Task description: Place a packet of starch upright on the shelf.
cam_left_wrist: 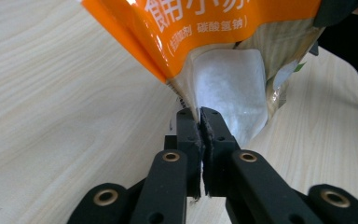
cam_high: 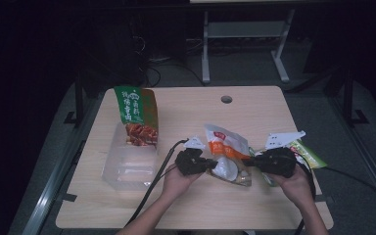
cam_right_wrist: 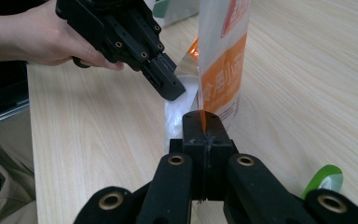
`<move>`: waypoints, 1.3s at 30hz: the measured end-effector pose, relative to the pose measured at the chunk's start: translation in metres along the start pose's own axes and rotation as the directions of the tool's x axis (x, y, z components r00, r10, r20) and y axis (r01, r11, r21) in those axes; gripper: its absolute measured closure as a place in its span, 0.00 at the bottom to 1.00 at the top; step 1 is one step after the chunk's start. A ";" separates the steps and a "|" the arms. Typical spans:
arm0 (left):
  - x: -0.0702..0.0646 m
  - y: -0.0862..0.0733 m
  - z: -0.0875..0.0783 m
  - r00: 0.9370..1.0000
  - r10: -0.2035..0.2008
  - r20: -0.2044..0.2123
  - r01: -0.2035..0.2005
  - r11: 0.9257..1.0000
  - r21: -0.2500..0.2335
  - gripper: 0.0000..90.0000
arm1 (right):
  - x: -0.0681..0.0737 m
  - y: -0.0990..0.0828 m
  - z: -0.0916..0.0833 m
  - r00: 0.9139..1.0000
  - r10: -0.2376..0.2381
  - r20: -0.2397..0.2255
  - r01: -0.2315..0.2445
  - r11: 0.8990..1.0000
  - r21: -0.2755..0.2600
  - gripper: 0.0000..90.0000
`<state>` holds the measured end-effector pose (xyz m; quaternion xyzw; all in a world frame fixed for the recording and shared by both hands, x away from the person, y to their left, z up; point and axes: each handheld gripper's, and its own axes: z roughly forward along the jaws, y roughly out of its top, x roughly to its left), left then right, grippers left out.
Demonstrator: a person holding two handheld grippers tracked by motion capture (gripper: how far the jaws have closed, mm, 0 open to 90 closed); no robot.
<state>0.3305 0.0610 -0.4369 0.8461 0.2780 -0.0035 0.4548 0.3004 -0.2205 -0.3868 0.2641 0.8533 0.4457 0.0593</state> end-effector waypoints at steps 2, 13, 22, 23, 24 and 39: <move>-0.003 0.000 0.000 1.000 0.025 -0.017 -0.025 1.000 0.004 0.99 | 0.000 0.000 0.001 1.000 0.001 -0.001 -0.001 1.000 -0.002 1.00; -0.016 -0.005 -0.008 0.993 0.097 -0.073 -0.095 0.995 0.018 1.00 | 0.004 0.004 0.005 0.999 0.012 0.052 -0.013 1.000 0.014 0.91; -0.019 -0.012 -0.018 0.987 0.131 -0.090 -0.129 0.991 0.032 1.00 | 0.014 0.014 0.025 0.999 0.009 0.049 -0.011 0.999 0.033 0.77; -0.020 -0.013 -0.019 0.987 0.131 -0.091 -0.129 0.991 0.033 1.00 | 0.015 0.015 0.028 0.999 0.009 0.049 -0.011 0.999 0.042 0.77; -0.020 -0.013 -0.020 0.986 0.141 -0.092 -0.138 0.990 0.038 1.00 | 0.016 0.016 0.031 0.999 0.010 0.047 -0.012 0.999 0.048 0.77; -0.024 -0.026 -0.040 0.986 0.146 -0.086 -0.140 0.988 0.068 0.78 | 0.021 0.018 0.045 0.999 0.034 -0.030 -0.032 0.998 0.046 1.00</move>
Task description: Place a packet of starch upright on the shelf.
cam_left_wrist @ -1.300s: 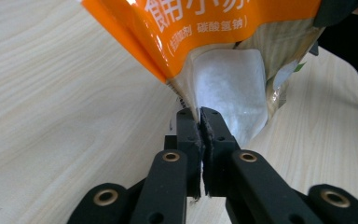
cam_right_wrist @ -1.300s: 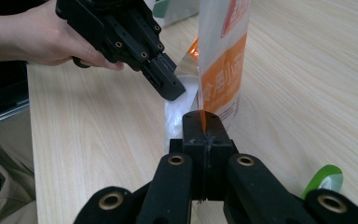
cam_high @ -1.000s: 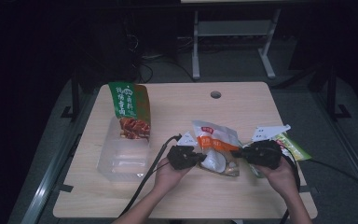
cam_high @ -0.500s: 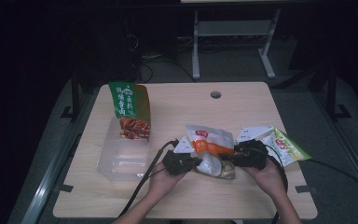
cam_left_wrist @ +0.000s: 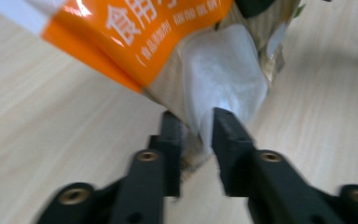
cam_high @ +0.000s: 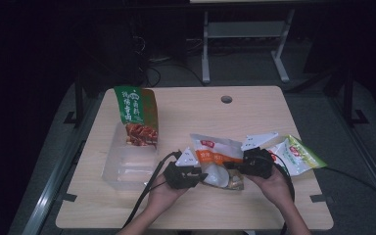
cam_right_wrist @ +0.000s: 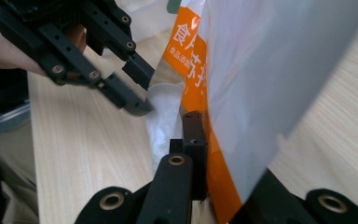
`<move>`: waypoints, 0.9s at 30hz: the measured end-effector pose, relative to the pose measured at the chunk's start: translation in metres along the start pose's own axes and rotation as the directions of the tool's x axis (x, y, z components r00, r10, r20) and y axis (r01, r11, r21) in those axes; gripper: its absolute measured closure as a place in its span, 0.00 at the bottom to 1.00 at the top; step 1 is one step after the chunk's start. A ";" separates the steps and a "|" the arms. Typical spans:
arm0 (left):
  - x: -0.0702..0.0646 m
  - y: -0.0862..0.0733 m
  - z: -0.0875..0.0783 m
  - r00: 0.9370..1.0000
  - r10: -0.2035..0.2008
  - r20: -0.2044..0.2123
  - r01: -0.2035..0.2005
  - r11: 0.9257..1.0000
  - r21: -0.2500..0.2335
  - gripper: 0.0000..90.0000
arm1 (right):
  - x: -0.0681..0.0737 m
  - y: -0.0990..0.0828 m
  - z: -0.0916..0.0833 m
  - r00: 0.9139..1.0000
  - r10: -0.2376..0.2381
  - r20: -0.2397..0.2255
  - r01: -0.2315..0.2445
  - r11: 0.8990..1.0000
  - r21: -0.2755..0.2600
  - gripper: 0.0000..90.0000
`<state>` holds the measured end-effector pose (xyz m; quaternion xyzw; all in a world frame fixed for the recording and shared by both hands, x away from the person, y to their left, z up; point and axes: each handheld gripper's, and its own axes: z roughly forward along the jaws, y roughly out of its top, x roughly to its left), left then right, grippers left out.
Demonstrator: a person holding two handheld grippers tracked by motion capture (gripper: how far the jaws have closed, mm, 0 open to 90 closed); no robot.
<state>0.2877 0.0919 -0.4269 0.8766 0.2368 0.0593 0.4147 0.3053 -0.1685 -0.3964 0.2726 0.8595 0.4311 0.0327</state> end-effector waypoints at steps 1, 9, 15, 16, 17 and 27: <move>-0.001 -0.001 -0.002 1.000 0.001 -0.003 -0.001 1.000 -0.003 0.76 | 0.000 0.000 0.000 1.000 0.007 -0.004 -0.007 1.000 0.000 1.00; -0.009 -0.013 -0.021 1.000 0.006 0.012 -0.005 0.999 -0.042 0.61 | 0.001 0.000 -0.002 0.999 0.015 -0.036 -0.015 1.000 -0.018 1.00; -0.020 -0.019 -0.035 0.999 0.031 0.034 -0.030 0.998 -0.050 0.56 | 0.007 0.006 -0.004 0.999 0.014 -0.042 -0.015 1.000 -0.026 1.00; -0.022 -0.020 -0.038 0.999 0.037 0.033 -0.035 0.998 -0.053 0.55 | 0.008 0.007 -0.005 0.999 0.010 -0.042 -0.011 1.000 -0.029 1.00; -0.024 -0.022 -0.040 0.998 0.043 0.035 -0.041 0.997 -0.059 0.52 | 0.010 0.009 -0.005 0.999 0.008 -0.042 -0.010 0.999 -0.032 1.00; -0.032 -0.044 -0.058 0.998 0.027 0.056 -0.023 0.997 -0.078 0.40 | 0.009 0.013 -0.008 0.998 0.034 -0.043 -0.036 0.998 -0.051 1.00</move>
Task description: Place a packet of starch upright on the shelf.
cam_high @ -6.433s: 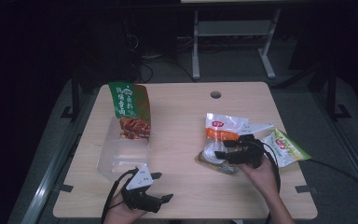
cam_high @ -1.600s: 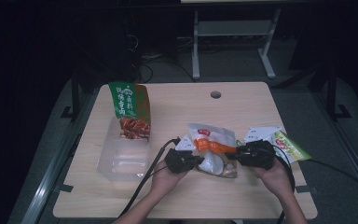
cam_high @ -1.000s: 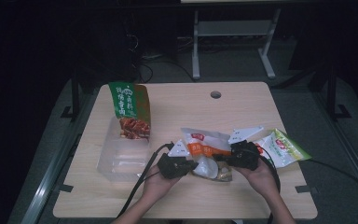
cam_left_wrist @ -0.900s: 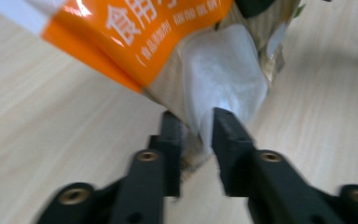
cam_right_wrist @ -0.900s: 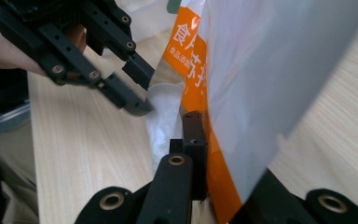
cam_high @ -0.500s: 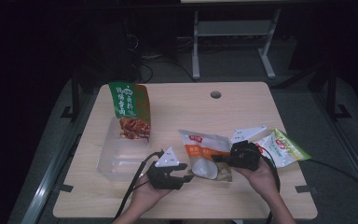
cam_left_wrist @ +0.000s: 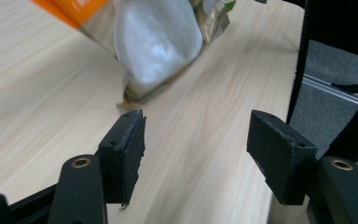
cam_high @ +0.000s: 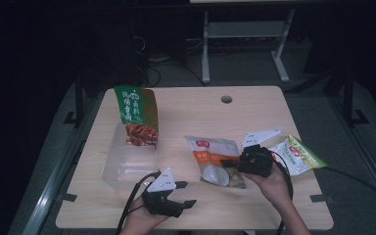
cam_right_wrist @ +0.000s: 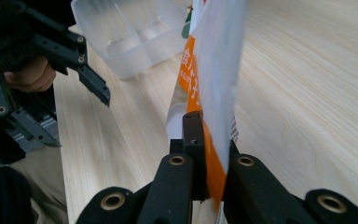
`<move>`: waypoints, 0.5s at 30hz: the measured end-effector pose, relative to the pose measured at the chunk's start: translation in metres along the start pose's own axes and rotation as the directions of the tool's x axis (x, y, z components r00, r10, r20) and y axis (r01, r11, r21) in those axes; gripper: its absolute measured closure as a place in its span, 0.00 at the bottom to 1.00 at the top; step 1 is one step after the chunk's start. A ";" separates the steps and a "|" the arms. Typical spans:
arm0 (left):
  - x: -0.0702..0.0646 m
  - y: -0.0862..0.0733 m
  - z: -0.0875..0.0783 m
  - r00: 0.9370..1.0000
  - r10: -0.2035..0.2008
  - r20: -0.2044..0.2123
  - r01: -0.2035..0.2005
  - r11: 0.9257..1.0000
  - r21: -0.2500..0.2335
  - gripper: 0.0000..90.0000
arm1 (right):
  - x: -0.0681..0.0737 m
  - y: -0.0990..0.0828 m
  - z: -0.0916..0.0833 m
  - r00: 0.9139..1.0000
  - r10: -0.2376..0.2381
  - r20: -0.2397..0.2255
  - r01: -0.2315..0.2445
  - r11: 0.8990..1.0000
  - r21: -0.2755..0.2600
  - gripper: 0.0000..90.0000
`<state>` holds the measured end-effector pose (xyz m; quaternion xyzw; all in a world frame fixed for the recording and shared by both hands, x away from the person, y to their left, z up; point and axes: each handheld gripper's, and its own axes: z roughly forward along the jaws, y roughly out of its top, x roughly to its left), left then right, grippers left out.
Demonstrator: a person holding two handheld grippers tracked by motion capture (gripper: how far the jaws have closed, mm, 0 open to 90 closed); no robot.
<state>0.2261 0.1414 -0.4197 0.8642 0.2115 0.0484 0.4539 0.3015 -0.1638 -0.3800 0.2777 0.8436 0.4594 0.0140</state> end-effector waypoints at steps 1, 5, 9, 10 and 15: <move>0.000 -0.002 -0.002 1.000 0.004 -0.003 -0.004 1.000 0.008 0.39 | 0.000 0.001 0.000 1.000 0.002 0.002 -0.002 1.000 -0.003 1.00; -0.002 -0.008 -0.009 1.000 0.004 -0.017 -0.004 1.000 0.021 0.35 | 0.001 0.005 0.001 1.000 0.004 0.001 -0.004 1.000 -0.006 1.00; -0.003 -0.016 -0.016 1.000 -0.004 -0.010 0.004 1.000 0.000 0.35 | 0.002 0.012 0.000 1.000 -0.008 0.005 0.008 1.000 -0.007 1.00; -0.003 -0.018 -0.017 1.000 -0.001 -0.013 0.001 1.000 -0.003 0.35 | 0.004 0.014 0.000 1.000 -0.010 0.009 0.010 1.000 -0.006 1.00; -0.006 -0.020 -0.019 1.000 -0.002 -0.011 0.002 1.000 -0.010 0.34 | 0.006 0.025 -0.001 1.000 -0.014 0.009 0.015 1.000 -0.023 1.00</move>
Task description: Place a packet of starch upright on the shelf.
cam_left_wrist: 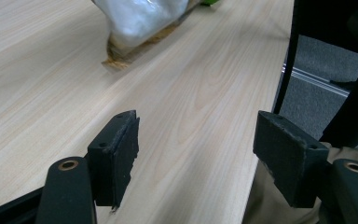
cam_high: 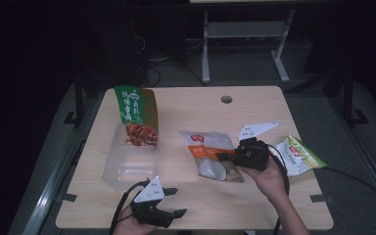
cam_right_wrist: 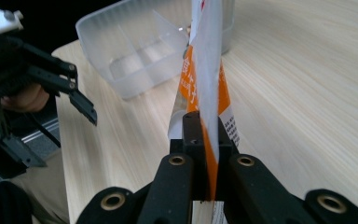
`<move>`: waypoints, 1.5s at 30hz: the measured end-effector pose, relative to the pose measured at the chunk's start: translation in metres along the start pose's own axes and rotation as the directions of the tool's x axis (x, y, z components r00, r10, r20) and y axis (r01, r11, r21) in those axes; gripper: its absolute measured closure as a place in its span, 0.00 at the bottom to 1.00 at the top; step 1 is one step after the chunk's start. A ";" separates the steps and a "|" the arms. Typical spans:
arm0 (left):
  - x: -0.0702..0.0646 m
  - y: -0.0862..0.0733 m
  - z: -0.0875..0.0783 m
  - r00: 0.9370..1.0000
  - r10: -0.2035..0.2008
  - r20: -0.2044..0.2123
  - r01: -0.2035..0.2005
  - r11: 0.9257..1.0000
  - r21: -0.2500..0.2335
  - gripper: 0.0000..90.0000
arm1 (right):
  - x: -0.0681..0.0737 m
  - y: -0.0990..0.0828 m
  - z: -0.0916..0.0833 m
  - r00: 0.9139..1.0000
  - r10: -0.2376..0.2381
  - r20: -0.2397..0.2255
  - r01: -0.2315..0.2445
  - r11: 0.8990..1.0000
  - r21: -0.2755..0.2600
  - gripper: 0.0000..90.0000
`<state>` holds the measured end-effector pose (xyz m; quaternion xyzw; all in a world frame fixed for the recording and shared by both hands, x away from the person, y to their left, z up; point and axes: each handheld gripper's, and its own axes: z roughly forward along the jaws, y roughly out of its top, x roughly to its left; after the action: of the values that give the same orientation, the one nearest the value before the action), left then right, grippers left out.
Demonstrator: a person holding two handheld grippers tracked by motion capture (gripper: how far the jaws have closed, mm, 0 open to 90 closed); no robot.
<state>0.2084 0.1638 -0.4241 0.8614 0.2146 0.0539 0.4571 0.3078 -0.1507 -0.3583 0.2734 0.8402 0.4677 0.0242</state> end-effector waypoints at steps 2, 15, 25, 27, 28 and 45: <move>-0.001 0.000 -0.001 1.000 0.007 -0.004 -0.007 1.000 -0.008 0.34 | -0.001 0.004 0.001 1.000 0.004 -0.005 -0.004 1.000 -0.002 1.00; 0.000 -0.003 0.003 1.000 0.015 -0.007 -0.015 1.000 0.004 0.33 | -0.001 0.034 0.006 1.000 0.006 -0.031 -0.006 1.000 -0.025 1.00; -0.002 -0.004 0.006 1.000 0.023 -0.005 -0.023 1.000 0.019 0.33 | 0.004 0.058 0.018 0.999 -0.019 -0.045 0.018 1.000 -0.016 1.00; -0.001 -0.003 0.005 1.000 0.025 -0.006 -0.025 0.999 0.022 0.33 | 0.005 0.063 0.019 0.998 -0.020 -0.053 0.019 1.000 -0.018 1.00; -0.001 -0.004 0.006 1.000 0.027 -0.008 -0.027 1.000 0.015 0.32 | 0.005 0.066 0.020 0.998 -0.024 -0.051 0.023 1.000 -0.020 1.00; -0.001 -0.003 0.003 1.000 0.023 0.001 -0.023 1.000 0.007 0.32 | 0.016 0.106 0.039 0.995 -0.067 -0.076 0.067 0.998 -0.009 1.00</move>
<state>0.2077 0.1627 -0.4287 0.8654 0.2043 0.0581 0.4538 0.3523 -0.0693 -0.2918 0.2271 0.8477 0.4793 0.0087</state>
